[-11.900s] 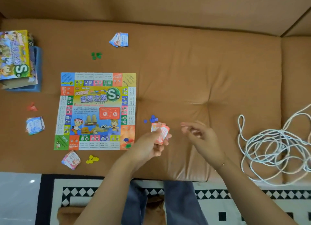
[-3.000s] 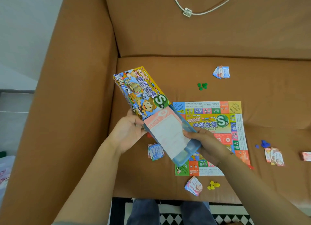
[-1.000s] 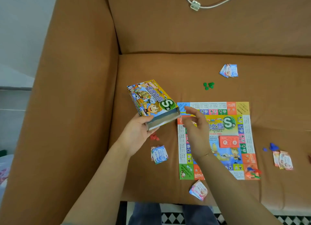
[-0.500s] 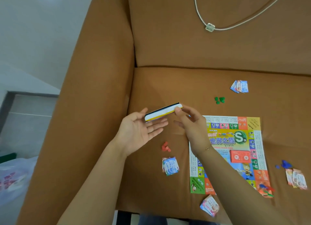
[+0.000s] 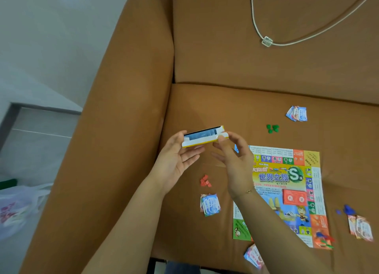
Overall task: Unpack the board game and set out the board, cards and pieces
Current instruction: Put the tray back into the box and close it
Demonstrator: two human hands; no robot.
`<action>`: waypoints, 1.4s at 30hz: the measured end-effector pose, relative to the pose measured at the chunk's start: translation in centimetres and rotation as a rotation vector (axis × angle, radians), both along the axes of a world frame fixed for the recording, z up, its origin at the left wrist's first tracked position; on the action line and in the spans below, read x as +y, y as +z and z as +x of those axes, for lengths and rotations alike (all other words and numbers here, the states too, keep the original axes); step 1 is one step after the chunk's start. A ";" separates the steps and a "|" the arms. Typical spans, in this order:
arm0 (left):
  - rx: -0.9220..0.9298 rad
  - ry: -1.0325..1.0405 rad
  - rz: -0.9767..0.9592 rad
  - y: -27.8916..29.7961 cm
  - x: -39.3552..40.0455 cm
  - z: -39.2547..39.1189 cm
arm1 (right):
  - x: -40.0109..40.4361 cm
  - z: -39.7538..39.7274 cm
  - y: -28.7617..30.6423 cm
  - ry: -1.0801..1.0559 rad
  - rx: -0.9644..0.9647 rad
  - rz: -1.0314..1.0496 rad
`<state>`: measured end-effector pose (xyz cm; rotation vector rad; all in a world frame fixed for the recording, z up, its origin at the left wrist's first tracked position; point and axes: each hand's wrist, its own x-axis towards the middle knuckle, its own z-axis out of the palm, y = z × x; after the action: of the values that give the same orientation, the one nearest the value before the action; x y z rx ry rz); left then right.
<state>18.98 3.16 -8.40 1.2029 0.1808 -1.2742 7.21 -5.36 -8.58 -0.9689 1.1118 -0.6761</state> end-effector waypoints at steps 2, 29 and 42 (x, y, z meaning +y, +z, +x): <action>-0.039 -0.031 0.024 0.0 0.0 0.1 | 0.0 0.0 0.0 -0.009 0.008 0.017; -0.086 0.024 0.173 0.1 0.6 -1.5 | -0.6 0.1 -0.9 -0.018 -0.026 0.218; -0.245 -0.039 0.163 0.5 0.4 -1.9 | -0.7 0.2 -1.6 -0.020 -0.014 0.100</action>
<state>17.12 3.60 -7.94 1.4977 0.0834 -1.1503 7.41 -6.10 -10.15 -0.8677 1.1339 -0.6366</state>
